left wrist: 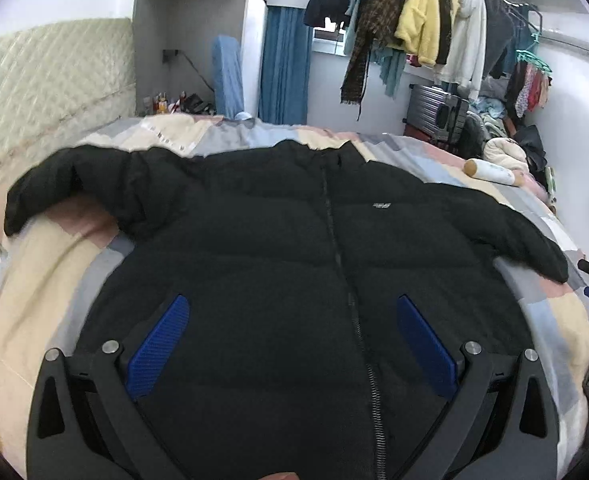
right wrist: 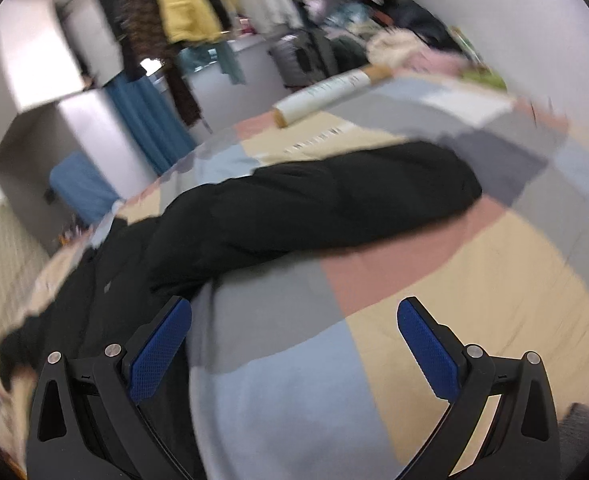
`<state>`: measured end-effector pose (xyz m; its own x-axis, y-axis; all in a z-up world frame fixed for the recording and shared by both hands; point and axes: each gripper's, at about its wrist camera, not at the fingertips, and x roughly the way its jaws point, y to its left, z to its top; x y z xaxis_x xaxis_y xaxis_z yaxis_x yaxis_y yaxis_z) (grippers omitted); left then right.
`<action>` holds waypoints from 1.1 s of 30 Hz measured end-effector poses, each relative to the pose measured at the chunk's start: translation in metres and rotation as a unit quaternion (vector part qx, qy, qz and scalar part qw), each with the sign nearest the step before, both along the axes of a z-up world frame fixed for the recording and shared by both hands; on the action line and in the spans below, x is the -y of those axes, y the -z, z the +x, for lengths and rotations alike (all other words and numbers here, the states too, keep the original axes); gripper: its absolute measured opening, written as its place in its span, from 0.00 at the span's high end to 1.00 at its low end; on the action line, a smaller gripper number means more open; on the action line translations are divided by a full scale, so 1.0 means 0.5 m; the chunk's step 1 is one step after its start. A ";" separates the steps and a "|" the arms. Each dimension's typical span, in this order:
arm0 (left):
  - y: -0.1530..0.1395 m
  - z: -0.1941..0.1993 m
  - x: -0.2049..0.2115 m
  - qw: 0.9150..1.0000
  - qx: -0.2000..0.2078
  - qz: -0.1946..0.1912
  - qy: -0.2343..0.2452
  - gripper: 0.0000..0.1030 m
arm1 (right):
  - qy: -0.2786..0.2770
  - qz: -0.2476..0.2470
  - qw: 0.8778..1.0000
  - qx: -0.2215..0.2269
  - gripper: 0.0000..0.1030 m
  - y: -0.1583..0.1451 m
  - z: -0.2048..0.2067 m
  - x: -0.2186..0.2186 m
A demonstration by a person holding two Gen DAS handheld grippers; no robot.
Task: Fold large clothes
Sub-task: 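Lower the right tool onto the jacket sleeve cuff and close on it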
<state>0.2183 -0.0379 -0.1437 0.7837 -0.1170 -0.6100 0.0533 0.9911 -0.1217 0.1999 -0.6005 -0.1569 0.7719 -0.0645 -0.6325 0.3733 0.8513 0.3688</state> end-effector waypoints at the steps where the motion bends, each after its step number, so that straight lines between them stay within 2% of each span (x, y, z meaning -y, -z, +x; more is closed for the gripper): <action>1: 0.019 0.007 -0.001 1.000 -0.010 -0.001 -0.003 0.00 | 0.012 0.029 1.000 0.001 0.02 0.019 0.005 0.025; 5: 0.066 0.028 0.007 0.998 -0.056 -0.007 -0.004 0.00 | 0.079 0.137 0.987 0.015 0.07 0.084 0.009 0.112; 8: 0.084 0.031 0.021 0.997 -0.071 0.001 0.004 0.00 | 0.126 0.207 0.969 0.039 0.07 0.127 0.007 0.166; 10: 0.092 0.030 0.023 0.997 -0.074 0.005 0.006 0.00 | 0.143 0.234 0.960 0.052 0.08 0.146 0.021 0.187; 15: 0.102 0.040 0.019 0.998 -0.069 0.009 -0.006 0.00 | 0.177 0.238 0.951 0.083 0.10 0.159 0.079 0.245; 18: 0.108 0.055 0.016 0.998 -0.067 0.007 -0.015 0.00 | 0.196 0.223 0.952 0.081 0.11 0.173 0.114 0.285; 21: 0.116 0.072 0.020 0.997 -0.065 0.014 -0.024 0.00 | 0.230 0.208 0.946 0.097 0.12 0.177 0.133 0.322; 23: 0.119 0.080 0.023 0.997 -0.064 0.016 -0.029 0.00 | 0.245 0.188 0.945 0.108 0.19 0.169 0.140 0.349; 26: 0.127 0.090 0.029 0.997 -0.065 0.023 -0.033 0.00 | 0.244 0.171 0.947 0.116 0.39 0.152 0.162 0.386; 27: 0.127 0.093 0.030 0.997 -0.066 0.024 -0.032 0.00 | 0.237 0.161 0.951 0.119 0.46 0.141 0.171 0.391; 29: 0.131 0.099 0.032 0.997 -0.070 0.021 -0.026 0.00 | 0.209 0.142 0.959 0.126 0.54 0.118 0.201 0.400; 30: 0.133 0.100 0.032 0.997 -0.070 0.020 -0.024 0.00 | 0.198 0.126 0.964 0.124 0.62 0.103 0.215 0.401; 31: 0.135 0.102 0.032 0.997 -0.071 0.021 -0.024 0.00 | 0.194 0.110 0.968 0.118 0.75 0.093 0.224 0.402; 33: 0.140 0.107 0.032 0.996 -0.077 0.023 -0.025 0.00 | 0.182 0.077 0.975 0.103 0.86 0.071 0.247 0.401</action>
<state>0.2715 -0.0540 -0.2139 0.6850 -0.0497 -0.7269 -0.0114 0.9968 -0.0789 0.3236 -0.8011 -0.1925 0.8267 -0.2752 -0.4908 0.5457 0.6047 0.5802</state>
